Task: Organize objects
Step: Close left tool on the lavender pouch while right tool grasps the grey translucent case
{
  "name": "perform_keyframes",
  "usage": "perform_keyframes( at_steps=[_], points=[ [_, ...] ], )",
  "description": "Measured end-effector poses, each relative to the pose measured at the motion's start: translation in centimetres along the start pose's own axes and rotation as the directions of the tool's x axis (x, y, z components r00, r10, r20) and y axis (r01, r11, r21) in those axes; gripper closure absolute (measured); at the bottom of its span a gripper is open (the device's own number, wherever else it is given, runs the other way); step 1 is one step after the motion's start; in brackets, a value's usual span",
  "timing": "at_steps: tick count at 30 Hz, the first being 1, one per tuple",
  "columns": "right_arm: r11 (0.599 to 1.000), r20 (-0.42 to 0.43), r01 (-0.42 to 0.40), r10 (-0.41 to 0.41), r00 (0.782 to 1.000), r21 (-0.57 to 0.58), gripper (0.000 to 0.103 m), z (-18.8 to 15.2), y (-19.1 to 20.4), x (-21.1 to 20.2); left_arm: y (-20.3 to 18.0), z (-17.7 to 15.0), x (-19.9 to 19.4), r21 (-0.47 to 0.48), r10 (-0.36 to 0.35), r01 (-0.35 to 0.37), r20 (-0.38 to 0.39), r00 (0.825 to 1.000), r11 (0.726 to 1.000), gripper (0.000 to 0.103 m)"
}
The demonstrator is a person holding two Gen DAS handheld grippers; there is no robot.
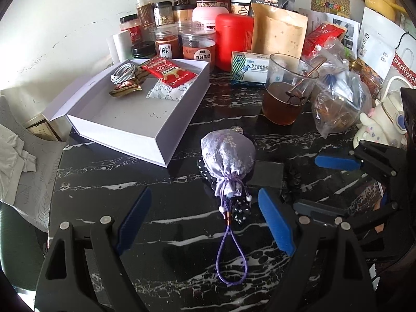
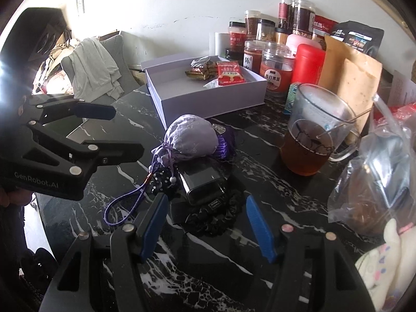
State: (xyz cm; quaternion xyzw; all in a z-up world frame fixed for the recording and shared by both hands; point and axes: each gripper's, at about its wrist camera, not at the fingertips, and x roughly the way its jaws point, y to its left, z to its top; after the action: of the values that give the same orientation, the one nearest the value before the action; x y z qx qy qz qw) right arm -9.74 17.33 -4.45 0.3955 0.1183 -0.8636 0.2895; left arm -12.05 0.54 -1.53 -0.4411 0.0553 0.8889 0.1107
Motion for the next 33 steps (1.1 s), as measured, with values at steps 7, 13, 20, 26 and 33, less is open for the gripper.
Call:
perform_keyframes(
  at_steps=[7, 13, 20, 26, 33],
  points=[
    [1.0, -0.023, -0.016, 0.016, 1.0, -0.006, 0.04, 0.4, -0.6, 1.9, 0.4, 1.3, 2.0, 0.012, -0.034, 0.034, -0.011, 0.999, 0.999, 0.02],
    [0.999, -0.052, -0.042, 0.042, 0.998, -0.014, 0.04, 0.8, -0.7, 3.3, 0.4, 2.1, 3.8, 0.037, -0.053, 0.054, -0.032, 0.998, 0.998, 0.02],
    [0.998, -0.073, -0.069, 0.068, 0.995, -0.009, 0.04, 1.0, -1.0, 4.6, -0.5, 3.0, 5.9, 0.07, -0.084, 0.088, -0.058, 0.995, 0.994, 0.02],
    [0.997, -0.07, -0.074, 0.072, 0.995, -0.022, 0.045, 1.0, -1.0, 4.7, -1.5, 3.6, 7.9, 0.088, -0.112, 0.12, -0.087, 0.99, 0.989, 0.019],
    [0.996, -0.064, -0.077, 0.075, 0.995, -0.033, 0.054, 1.0, -0.8, 4.5, -1.5, 4.1, 8.4, 0.072, -0.185, 0.191, -0.083, 0.979, 0.979, 0.049]
  ],
)
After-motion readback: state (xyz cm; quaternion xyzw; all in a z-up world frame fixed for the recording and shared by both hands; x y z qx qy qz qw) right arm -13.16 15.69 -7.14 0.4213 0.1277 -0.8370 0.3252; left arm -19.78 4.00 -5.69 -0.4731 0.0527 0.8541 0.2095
